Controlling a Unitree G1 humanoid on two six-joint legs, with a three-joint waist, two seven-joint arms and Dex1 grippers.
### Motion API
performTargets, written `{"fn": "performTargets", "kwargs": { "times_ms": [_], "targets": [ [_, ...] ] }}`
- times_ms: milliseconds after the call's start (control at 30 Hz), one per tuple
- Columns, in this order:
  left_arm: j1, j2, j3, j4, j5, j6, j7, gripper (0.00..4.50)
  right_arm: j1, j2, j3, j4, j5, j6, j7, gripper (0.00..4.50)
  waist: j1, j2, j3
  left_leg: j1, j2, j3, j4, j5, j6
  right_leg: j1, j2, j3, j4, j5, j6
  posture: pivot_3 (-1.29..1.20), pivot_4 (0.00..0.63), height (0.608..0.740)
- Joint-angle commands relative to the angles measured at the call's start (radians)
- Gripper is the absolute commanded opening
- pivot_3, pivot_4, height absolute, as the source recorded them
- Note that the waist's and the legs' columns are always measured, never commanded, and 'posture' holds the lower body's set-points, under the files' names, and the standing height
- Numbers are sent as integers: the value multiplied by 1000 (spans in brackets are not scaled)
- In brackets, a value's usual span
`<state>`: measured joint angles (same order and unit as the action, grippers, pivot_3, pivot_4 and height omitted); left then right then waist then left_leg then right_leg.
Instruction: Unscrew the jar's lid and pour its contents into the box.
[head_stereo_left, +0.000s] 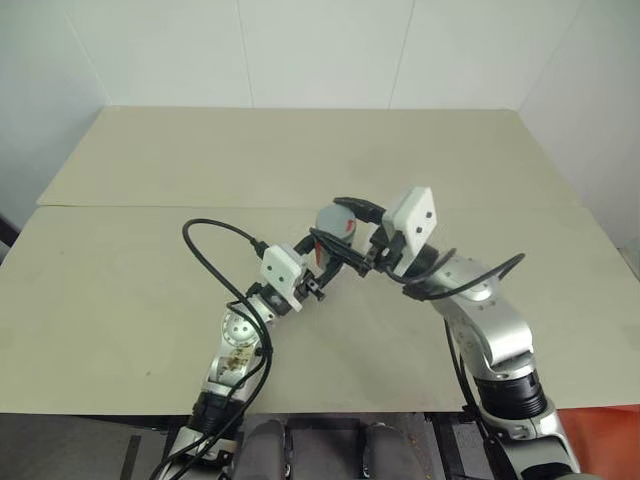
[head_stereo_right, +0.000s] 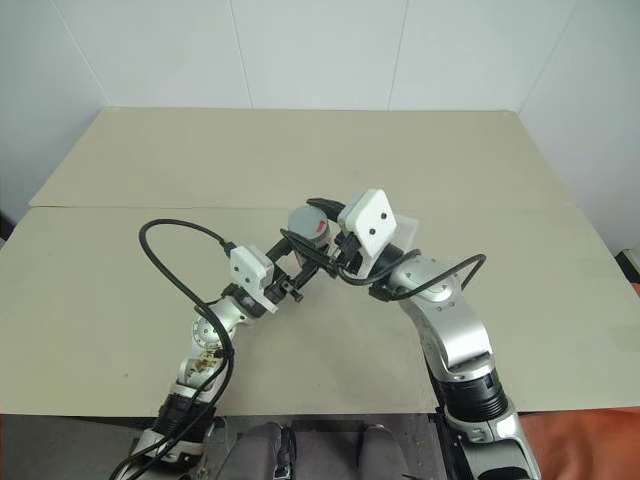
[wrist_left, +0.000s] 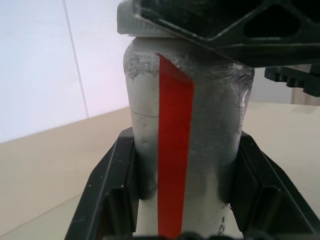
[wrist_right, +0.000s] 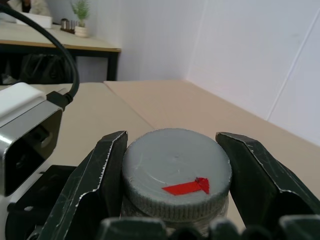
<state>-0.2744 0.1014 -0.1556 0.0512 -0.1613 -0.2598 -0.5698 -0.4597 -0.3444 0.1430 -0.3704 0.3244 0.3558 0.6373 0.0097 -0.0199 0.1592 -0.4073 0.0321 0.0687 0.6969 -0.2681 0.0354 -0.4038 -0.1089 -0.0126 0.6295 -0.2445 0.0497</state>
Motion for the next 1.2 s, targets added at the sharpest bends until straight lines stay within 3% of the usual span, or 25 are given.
{"fn": "performTargets", "kwargs": {
  "times_ms": [33,333,600,867,1200],
  "targets": [
    [4,15,-11,-49,-50,1,-55,1970,-32,-29,-37,-15,64,-43,92,2794,0,0,0,0,0,0,0,0,0,0,0,0,0,0,0,0,150,740],
    [18,57,-29,-88,-117,37,-156,1970,-135,-119,-34,204,168,-157,489,2794,-1,0,0,1,0,0,0,0,0,1,0,0,0,0,0,0,150,740],
    [35,99,-35,-126,-161,83,-232,1970,-290,-99,-20,448,190,-220,765,2794,-2,0,0,1,1,0,0,0,0,1,0,0,0,0,0,0,150,740],
    [40,142,-34,-154,-198,115,-293,1970,-423,-79,-11,621,193,-241,957,2794,-1,0,0,1,1,0,0,0,0,0,0,0,0,0,0,0,150,740],
    [38,158,-42,-167,-214,130,-331,1970,-527,-187,179,741,329,-320,977,2794,-2,1,0,1,1,0,0,0,0,0,0,0,1,0,0,0,150,740]
  ]
}}
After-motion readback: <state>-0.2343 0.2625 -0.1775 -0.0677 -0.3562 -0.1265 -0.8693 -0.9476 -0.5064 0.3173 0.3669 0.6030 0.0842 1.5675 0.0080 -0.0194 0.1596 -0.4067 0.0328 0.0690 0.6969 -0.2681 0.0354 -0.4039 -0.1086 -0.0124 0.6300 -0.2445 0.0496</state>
